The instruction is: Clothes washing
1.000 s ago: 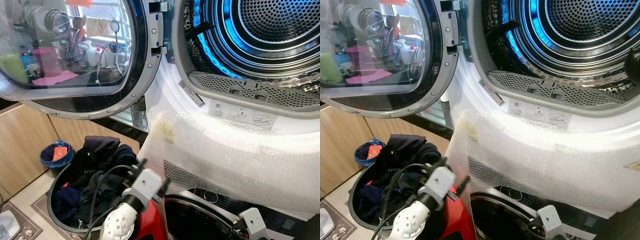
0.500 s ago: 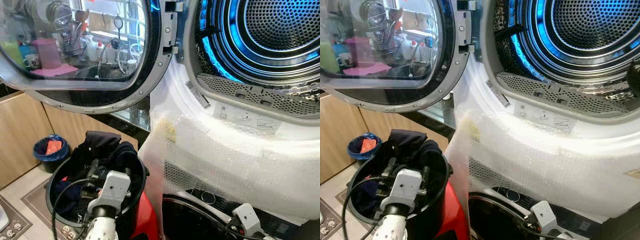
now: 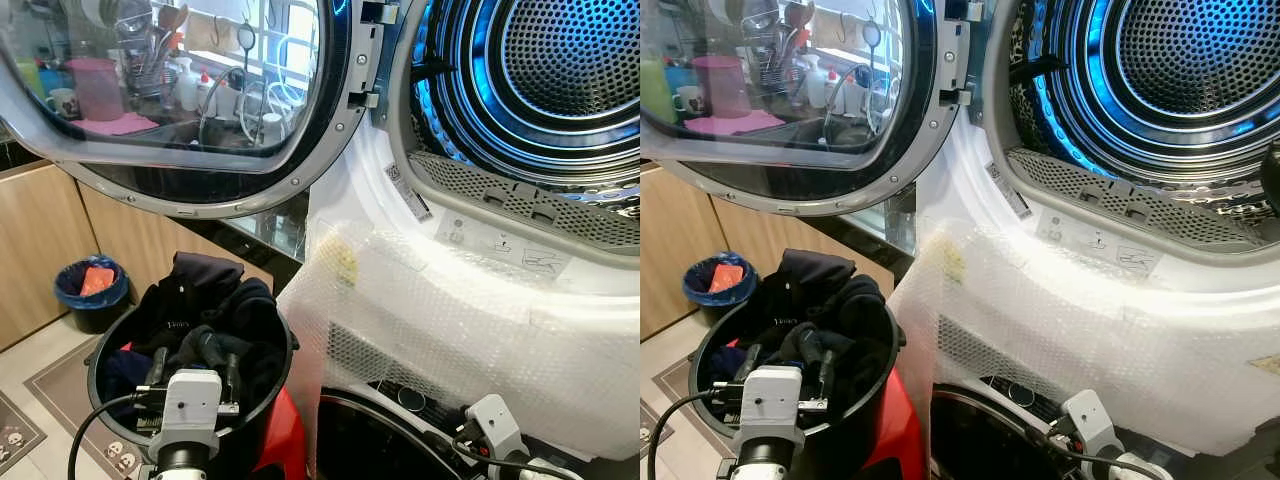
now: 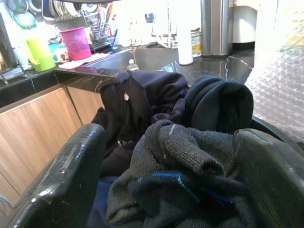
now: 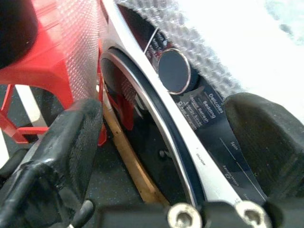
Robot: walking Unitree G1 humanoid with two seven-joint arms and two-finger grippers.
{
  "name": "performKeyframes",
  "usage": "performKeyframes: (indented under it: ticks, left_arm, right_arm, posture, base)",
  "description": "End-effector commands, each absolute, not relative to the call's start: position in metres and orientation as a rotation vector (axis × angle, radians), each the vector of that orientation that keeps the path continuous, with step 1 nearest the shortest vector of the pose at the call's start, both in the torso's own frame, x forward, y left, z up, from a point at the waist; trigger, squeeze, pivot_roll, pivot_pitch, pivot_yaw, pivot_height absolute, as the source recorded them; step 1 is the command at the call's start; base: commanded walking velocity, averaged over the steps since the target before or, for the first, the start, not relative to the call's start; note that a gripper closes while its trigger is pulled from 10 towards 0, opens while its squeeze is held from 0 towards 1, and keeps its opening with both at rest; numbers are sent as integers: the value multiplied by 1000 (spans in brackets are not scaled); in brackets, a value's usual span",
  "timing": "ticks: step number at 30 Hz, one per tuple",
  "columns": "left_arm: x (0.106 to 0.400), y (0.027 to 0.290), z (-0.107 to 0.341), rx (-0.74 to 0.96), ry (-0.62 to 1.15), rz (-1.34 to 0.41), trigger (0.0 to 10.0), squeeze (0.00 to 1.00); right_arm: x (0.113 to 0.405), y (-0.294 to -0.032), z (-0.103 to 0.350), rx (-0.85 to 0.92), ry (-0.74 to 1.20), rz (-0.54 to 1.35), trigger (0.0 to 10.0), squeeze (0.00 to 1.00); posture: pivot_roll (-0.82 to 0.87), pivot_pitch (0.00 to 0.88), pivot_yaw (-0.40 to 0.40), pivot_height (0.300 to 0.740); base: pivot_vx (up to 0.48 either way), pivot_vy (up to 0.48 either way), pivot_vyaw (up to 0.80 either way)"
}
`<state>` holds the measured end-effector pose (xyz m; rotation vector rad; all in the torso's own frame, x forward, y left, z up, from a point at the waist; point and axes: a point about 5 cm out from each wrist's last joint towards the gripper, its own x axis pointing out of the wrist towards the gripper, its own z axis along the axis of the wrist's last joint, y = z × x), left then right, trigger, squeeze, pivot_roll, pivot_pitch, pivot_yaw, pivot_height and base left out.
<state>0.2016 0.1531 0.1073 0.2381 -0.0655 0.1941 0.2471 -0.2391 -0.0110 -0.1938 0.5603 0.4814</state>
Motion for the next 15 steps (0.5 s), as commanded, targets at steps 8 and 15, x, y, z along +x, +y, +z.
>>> performKeyframes:
  ticks: [8,15]
  left_arm:
    - [190,188,102,128,-36,307,10000,0]
    - [201,195,103,115,-47,197,10000,0]
  right_arm:
    - [253,-243,-5,-201,551,485,10000,0]
    - [252,-243,-6,-196,552,483,10000,0]
  posture:
    - [172,0,-167,740]
    - [169,0,-171,740]
  base:
    - [0,0,0]
    - [0,0,0]
